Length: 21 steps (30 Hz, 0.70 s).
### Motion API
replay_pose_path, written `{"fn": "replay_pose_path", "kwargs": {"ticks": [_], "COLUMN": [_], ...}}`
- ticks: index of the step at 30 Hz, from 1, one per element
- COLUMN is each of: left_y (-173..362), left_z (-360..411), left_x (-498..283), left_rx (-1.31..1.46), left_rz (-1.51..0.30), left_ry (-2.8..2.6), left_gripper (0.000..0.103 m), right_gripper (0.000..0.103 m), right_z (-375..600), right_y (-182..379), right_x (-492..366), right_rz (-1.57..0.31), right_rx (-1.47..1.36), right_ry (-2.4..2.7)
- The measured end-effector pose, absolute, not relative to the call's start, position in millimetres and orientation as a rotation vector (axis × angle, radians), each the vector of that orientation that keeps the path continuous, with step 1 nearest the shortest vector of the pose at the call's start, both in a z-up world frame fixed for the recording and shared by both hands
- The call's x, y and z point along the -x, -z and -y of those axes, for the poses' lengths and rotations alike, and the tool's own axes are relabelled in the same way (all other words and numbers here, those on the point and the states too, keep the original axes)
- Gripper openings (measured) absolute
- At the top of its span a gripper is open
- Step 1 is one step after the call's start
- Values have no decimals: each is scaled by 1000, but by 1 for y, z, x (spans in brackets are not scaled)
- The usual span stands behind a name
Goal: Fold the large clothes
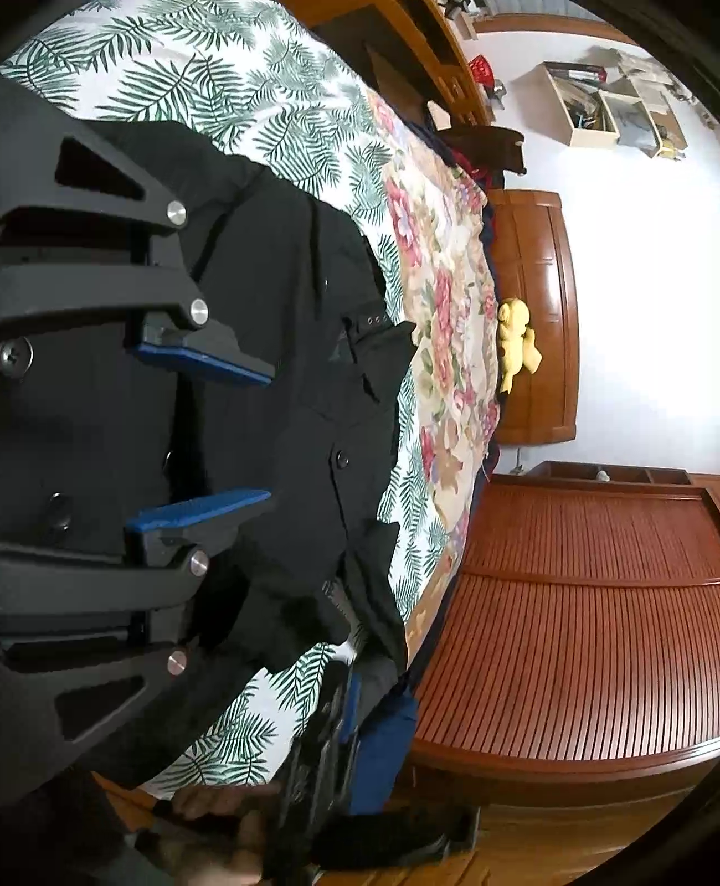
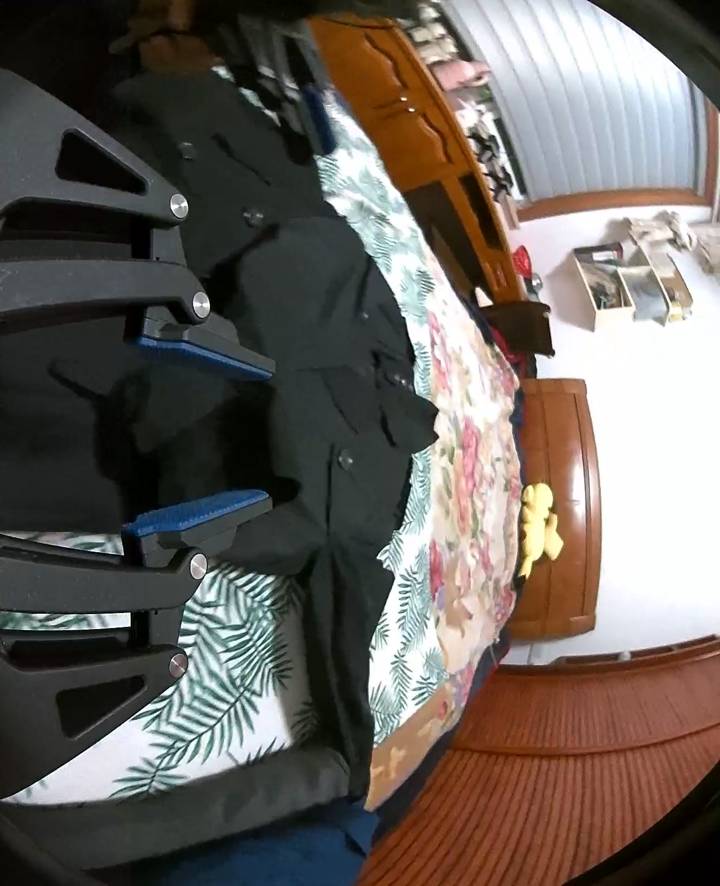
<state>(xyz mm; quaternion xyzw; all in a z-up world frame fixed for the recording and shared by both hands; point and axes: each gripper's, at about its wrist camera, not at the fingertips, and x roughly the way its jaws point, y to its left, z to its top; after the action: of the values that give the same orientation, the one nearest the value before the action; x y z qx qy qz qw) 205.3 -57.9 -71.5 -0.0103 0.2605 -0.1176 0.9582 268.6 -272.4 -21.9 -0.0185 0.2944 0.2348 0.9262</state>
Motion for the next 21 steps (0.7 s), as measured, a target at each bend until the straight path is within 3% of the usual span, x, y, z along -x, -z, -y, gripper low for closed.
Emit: {"fn": "replay_pose_path", "kwargs": {"ticks": [11,12,15,21], "left_y": [71,71,71,68], "left_z": [59,59,58,54], "left_x": [-200,-200,-199,-198], "left_rx": [10,11,15,19], "left_rz": [-530,-530,-530,-526], "left_ry": [264,263,260,259], "left_gripper": [37,37,37,37], "right_gripper": [41,29,8,4], "right_z": [268,266,260,263], "right_y": [44,46,44,36], "right_x": [-310,-309,-300,-259], "right_rz": [-706,-714,-712,-694], "right_rx": [6,10,28,27], "right_ry": [-509,-528,-561,-614]}}
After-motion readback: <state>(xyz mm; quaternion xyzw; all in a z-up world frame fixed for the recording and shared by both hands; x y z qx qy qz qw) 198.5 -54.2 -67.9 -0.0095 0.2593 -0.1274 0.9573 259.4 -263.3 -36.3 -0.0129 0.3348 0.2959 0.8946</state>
